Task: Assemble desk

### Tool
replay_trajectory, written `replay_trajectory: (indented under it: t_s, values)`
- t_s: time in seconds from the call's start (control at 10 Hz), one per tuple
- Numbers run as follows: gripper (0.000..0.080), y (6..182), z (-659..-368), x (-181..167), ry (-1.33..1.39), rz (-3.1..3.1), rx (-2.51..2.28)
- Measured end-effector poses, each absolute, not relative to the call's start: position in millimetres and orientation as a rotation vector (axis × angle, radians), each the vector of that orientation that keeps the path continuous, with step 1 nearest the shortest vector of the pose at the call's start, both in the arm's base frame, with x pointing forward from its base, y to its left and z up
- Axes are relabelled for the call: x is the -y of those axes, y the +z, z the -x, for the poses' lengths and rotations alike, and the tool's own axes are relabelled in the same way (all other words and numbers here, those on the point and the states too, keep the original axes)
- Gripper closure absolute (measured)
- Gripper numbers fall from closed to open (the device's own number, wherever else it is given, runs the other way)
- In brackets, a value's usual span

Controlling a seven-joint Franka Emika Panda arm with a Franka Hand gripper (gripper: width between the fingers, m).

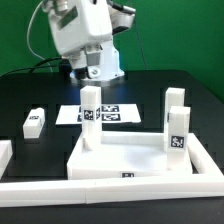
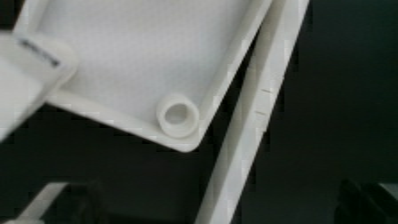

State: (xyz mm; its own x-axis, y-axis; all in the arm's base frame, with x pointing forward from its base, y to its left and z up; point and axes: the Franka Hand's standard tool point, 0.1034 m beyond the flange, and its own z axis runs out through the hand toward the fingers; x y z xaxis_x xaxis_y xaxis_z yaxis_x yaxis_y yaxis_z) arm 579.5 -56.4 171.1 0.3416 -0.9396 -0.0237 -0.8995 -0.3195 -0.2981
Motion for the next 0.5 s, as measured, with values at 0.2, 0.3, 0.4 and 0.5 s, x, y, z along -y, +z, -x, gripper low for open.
replay_trajectory:
  t_s: [0.2,0.3,0.4,0.5]
  values:
    - [0.0151,170.2,-579.3,56.4,-0.253,2.487,-1.461]
    - [0.0151,169.9,-579.2,56.5,-0.26,2.518,-1.413]
    - [0.0151,166.2,-577.7,61.3,-0.275,2.598,-1.294]
    - [0.0151,154.4,-572.5,77.0,-0.277,2.687,-1.17]
